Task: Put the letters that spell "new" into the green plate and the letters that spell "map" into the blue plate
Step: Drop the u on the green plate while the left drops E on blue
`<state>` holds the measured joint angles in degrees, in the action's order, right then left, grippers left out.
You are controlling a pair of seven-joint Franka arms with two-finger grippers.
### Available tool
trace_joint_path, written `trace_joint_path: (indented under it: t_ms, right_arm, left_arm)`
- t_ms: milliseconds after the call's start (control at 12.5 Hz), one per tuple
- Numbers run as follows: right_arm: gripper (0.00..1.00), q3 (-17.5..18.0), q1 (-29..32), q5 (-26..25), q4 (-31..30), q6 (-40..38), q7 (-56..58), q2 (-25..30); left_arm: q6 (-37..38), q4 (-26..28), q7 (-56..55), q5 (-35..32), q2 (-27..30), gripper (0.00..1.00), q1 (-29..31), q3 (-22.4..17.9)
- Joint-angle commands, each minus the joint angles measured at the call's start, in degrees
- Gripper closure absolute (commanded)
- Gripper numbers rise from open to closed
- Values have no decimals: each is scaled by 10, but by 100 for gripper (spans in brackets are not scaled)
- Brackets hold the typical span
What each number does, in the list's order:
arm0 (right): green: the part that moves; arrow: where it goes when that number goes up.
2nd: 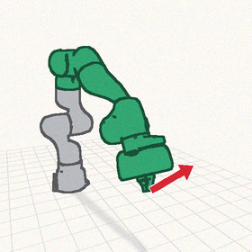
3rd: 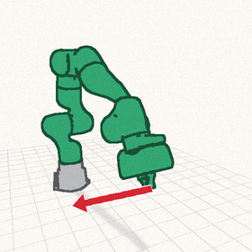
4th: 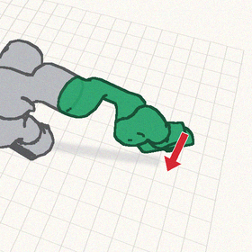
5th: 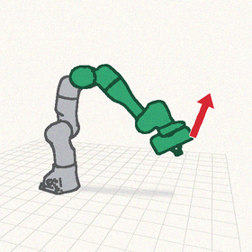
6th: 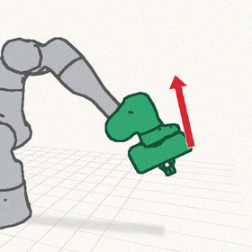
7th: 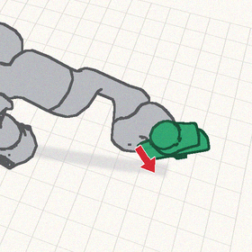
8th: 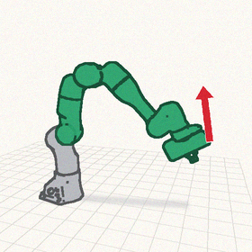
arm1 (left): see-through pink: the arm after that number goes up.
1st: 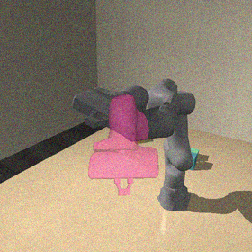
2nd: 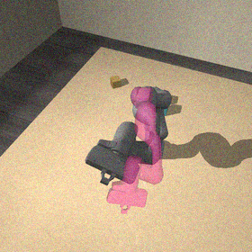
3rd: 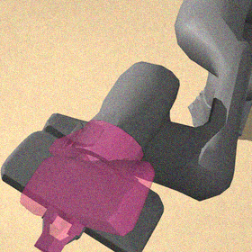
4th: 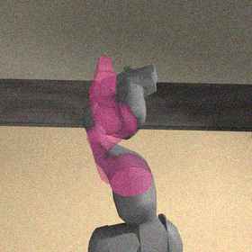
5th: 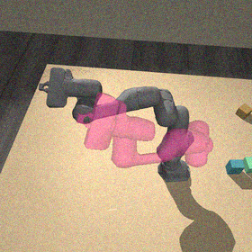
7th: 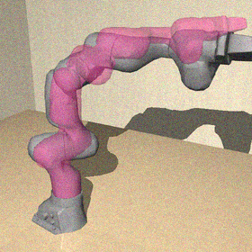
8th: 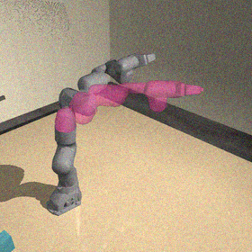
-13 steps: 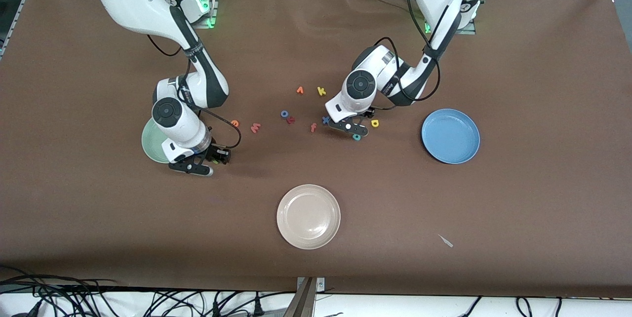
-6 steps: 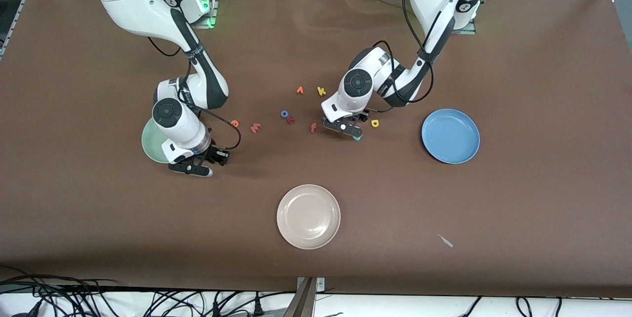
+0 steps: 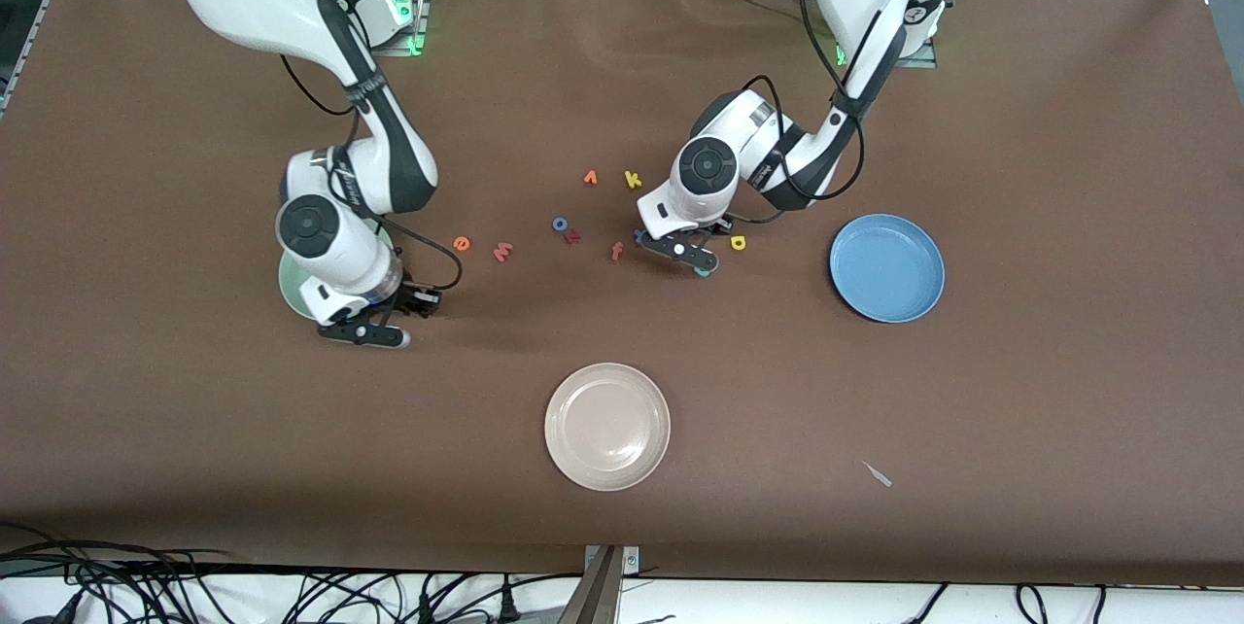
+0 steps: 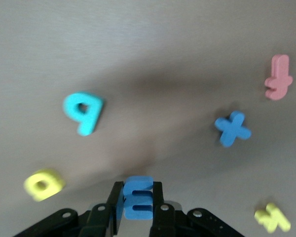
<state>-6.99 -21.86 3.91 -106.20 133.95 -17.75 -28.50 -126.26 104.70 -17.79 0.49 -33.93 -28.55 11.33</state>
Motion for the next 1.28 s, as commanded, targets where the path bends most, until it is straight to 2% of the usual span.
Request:
trace_joint_path:
  t_ms: [0,80,239,479,558,638,718,798,877,957,1037,1196]
  right_arm:
    - [97,-45,4,9,-14,-85,109,65]
    - [96,-68,5,9,-35,-98,152,80]
    - [93,-92,5,10,-103,-63,182,113]
    - [89,-100,5,10,-237,96,199,131]
    - [84,-100,5,10,-248,115,200,130]
    - [75,-101,5,10,-248,114,200,130]
    - [58,-100,5,10,-248,114,199,131]
    - [47,-100,5,10,-248,114,193,131]
    - [40,-96,4,10,-248,113,189,134]
    - [35,-94,3,10,-247,113,179,136]
    - [32,-89,-1,10,-246,112,156,137]
    - [30,-49,-1,10,-243,105,90,146]
  left_arm:
    - [71,5,83,-11,54,96,54,1]
    - [90,4,122,-11,63,96,79,1]
    - [102,4,200,-11,66,96,134,1]
    - [95,4,283,-30,51,95,203,-5]
    - [95,5,285,-63,48,95,218,-4]
    - [99,9,287,-92,47,95,229,-4]
    - [101,16,288,-100,47,94,245,-3]
    - [98,30,288,-100,48,89,246,-3]
    - [91,44,286,-100,48,61,249,-3]
    - [81,55,280,-99,53,1,252,-3]
    - [80,57,280,-99,55,0,254,-1]
    - [80,53,275,-90,69,0,245,7]
